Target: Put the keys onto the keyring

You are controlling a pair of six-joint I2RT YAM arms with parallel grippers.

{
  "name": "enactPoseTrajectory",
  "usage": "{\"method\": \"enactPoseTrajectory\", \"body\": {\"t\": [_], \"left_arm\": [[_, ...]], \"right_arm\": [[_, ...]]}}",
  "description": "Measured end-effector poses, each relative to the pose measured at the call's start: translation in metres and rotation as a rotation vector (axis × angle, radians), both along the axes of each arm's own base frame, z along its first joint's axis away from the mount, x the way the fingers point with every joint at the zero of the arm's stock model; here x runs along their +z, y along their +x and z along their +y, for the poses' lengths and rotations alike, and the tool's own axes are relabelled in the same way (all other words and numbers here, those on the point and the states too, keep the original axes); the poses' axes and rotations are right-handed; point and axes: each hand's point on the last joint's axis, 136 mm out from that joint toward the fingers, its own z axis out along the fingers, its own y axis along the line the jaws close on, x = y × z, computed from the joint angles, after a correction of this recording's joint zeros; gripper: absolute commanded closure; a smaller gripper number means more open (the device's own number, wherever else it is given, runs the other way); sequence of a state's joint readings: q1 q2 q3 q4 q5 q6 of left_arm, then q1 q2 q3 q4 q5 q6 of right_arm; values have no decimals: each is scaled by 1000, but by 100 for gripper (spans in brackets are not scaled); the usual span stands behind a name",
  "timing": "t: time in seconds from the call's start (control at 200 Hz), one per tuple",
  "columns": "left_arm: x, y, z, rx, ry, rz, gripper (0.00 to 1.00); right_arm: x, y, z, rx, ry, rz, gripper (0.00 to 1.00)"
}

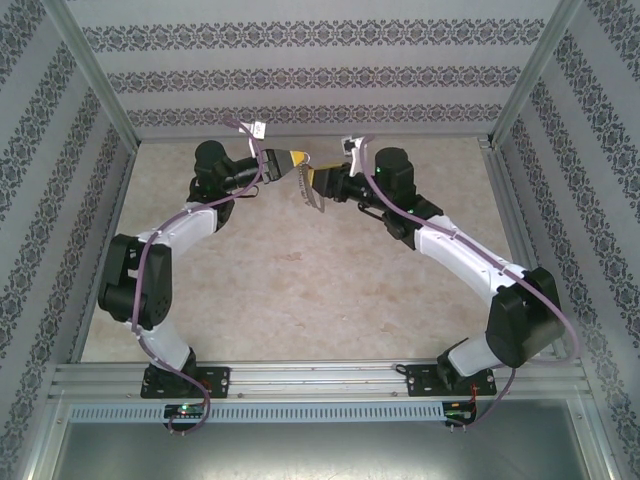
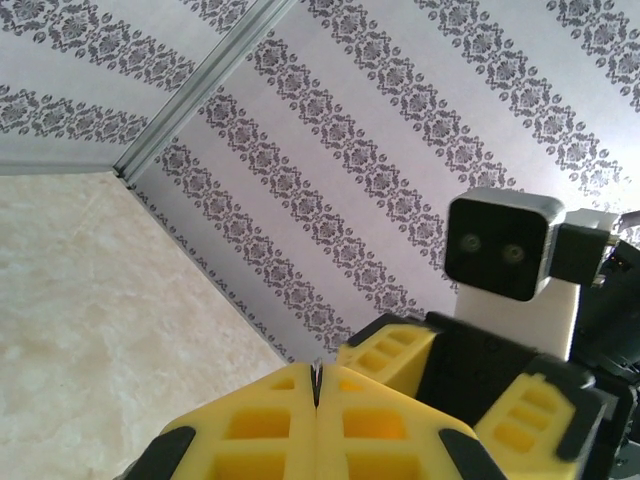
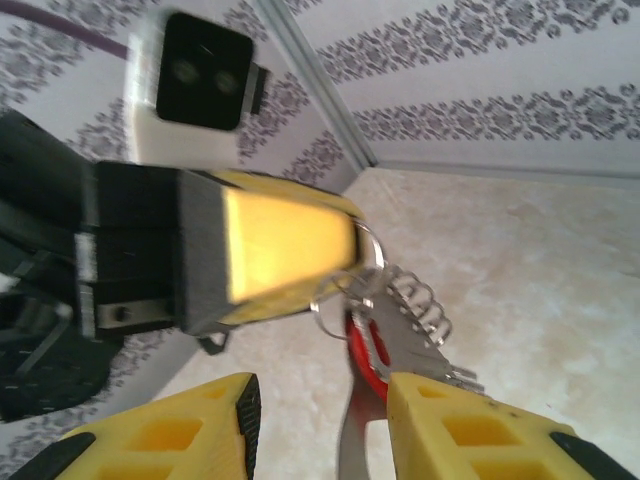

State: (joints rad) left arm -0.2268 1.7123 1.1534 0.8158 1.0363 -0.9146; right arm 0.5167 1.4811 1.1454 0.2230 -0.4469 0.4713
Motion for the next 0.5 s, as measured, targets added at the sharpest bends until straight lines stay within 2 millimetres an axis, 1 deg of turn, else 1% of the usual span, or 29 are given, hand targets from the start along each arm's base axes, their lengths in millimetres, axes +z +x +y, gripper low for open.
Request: {"method": "enactPoseTrajectory", "body": {"t": [0.06,0.14,0.245,0.5], "left_arm": [[1,-2,-1,-1,9,-7,100],[-1,-3,-3,-3,19,-3,100],[-6,-3,-3,-3,30,10,100],[-10,-3,-4,-4,39,21,100]], "right_arm": [[-4,1,0,-20,-26,-1,61],[-5,3,0,-40,-48,-13,62],[0,5,0,-53,-61,-41,62],[10,5,3,-57,-67,-75,63]]}}
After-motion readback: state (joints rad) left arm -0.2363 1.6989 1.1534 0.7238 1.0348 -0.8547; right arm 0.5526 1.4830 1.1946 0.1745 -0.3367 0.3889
